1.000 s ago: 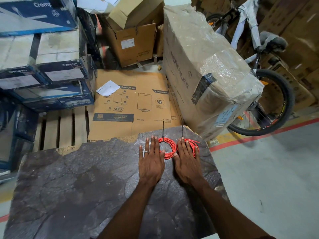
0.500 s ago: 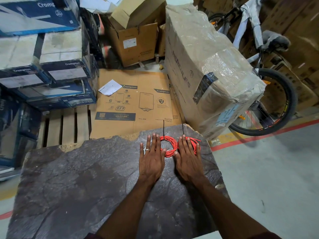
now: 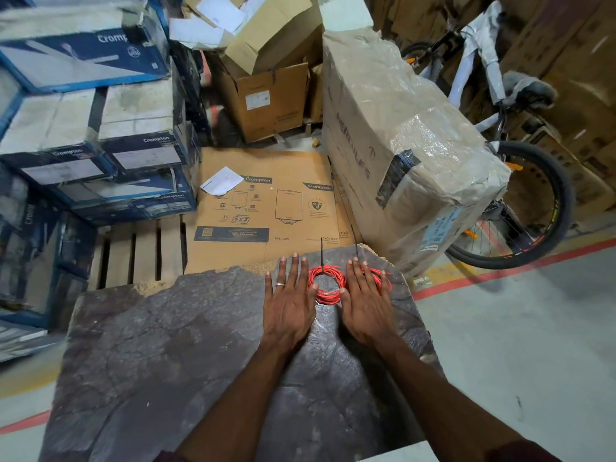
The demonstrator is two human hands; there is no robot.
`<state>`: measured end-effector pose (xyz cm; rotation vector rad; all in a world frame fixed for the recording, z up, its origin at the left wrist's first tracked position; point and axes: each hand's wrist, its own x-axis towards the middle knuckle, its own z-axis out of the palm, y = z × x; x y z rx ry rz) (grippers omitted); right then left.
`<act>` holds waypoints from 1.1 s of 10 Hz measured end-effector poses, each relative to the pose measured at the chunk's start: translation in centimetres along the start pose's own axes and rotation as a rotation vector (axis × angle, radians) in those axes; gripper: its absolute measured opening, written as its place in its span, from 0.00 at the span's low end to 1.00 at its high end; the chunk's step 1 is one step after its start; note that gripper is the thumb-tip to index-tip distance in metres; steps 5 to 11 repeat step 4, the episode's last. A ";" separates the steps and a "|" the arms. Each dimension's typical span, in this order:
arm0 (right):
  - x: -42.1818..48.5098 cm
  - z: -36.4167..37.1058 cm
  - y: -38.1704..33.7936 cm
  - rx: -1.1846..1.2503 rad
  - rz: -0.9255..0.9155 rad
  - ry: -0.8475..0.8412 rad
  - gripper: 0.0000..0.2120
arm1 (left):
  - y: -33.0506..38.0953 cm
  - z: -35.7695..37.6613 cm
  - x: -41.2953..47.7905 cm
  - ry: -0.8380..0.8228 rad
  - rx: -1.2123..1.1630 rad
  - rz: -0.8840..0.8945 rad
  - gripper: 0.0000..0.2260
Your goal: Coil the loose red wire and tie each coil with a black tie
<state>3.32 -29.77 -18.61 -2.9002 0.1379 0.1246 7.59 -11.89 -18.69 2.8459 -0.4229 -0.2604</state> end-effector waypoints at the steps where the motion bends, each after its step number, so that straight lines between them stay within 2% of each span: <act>1: 0.0 -1.3 -1.7 -0.010 -0.017 -0.012 0.32 | -1.0 -2.4 -1.0 0.030 0.004 -0.033 0.29; 2: 0.3 -3.1 -4.3 -0.026 -0.049 -0.008 0.31 | -2.8 -5.6 -2.2 0.087 -0.014 -0.061 0.30; 4: 2.1 -9.1 -12.5 0.080 -0.153 0.106 0.33 | -7.4 -15.7 -4.5 0.280 0.055 -0.088 0.31; 11: 2.1 -9.1 -12.5 0.080 -0.153 0.106 0.33 | -7.4 -15.7 -4.5 0.280 0.055 -0.088 0.31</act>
